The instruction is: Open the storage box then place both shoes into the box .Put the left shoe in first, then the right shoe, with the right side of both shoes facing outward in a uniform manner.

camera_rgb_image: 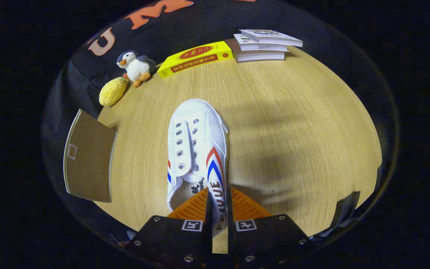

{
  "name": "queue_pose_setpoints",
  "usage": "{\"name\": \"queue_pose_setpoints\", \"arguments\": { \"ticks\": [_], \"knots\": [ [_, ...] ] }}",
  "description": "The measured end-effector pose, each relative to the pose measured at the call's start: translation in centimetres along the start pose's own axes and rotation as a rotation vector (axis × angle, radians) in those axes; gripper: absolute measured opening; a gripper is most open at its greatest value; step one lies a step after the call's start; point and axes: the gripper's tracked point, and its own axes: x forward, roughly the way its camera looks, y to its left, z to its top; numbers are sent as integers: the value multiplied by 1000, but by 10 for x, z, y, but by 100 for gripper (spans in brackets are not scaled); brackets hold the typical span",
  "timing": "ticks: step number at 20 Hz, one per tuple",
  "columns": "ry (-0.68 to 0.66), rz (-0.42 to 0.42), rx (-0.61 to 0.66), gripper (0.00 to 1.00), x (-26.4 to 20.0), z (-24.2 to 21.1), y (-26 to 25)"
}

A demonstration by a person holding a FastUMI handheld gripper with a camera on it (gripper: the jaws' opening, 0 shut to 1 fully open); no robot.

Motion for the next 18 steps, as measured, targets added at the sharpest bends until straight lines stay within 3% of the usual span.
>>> {"name": "queue_pose_setpoints", "arguments": {
  "ticks": [2, 7, 18],
  "knots": [
    [-38, -1, 27, 4, -2, 3, 3],
    [-82, 45, 113, 3, -19, 23, 20],
    [-241, 178, 53, 2, -90, 74, 110]
  ]
}}
